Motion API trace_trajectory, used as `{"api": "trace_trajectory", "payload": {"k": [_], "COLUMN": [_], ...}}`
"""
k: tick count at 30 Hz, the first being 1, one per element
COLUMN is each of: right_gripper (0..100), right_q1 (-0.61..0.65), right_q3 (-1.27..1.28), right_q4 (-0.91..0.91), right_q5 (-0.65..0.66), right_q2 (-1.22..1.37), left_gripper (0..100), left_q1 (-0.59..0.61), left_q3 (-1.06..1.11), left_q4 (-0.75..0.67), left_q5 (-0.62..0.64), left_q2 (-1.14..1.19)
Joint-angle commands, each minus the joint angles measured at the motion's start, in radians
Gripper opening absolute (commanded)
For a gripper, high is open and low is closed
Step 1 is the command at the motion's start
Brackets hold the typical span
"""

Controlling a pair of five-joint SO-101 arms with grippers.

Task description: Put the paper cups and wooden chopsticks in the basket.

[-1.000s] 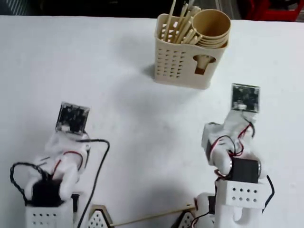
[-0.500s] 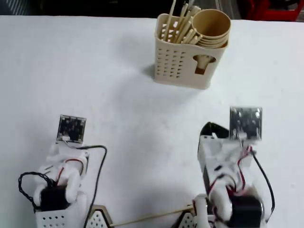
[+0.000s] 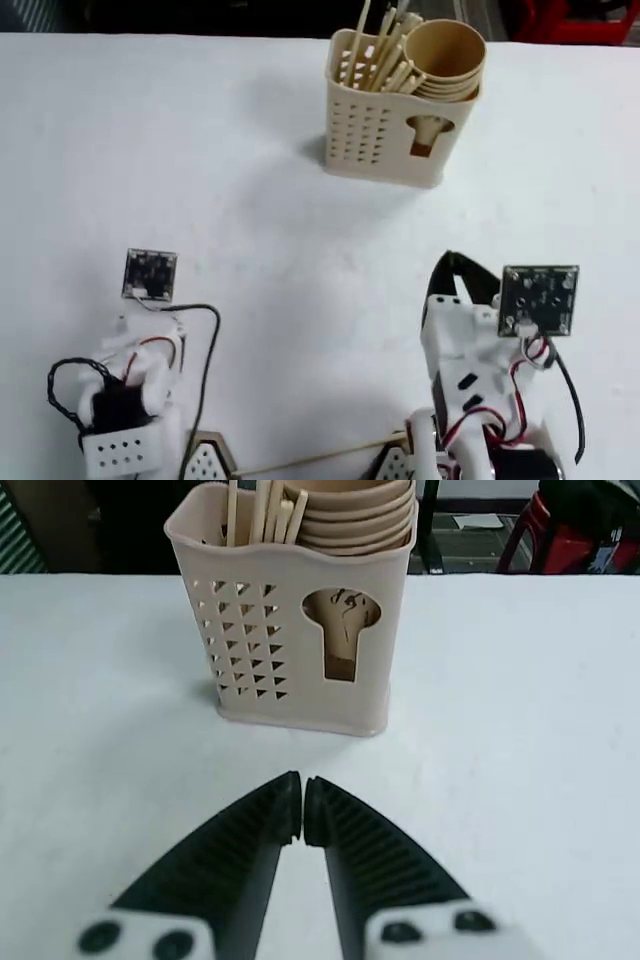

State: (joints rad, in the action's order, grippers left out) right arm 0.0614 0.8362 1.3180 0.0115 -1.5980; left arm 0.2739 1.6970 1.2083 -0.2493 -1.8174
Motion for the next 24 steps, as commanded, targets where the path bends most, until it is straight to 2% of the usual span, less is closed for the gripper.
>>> {"api": "trace_trajectory", "payload": {"k": [1, 13, 24], "right_gripper": [1.8, 1.8, 1.8], "right_q1": [0.008, 0.008, 0.001], "right_q3": [-0.078, -0.238, -0.244], "right_q4": [0.004, 0.059, 0.068], "right_q5": [0.011, 0.009, 0.009], "right_q2": [0.005, 0.294, 0.326], "left_gripper": [3, 3, 3], "left_q1": [0.028, 0.027, 0.027], "left_q3": [-0.005, -0.005, -0.005], "left_q4": [0.064, 0.075, 0.075], "left_q5": [0.009, 0.009, 0.009], "left_q2": [-0.007, -0.007, -0.007]}}
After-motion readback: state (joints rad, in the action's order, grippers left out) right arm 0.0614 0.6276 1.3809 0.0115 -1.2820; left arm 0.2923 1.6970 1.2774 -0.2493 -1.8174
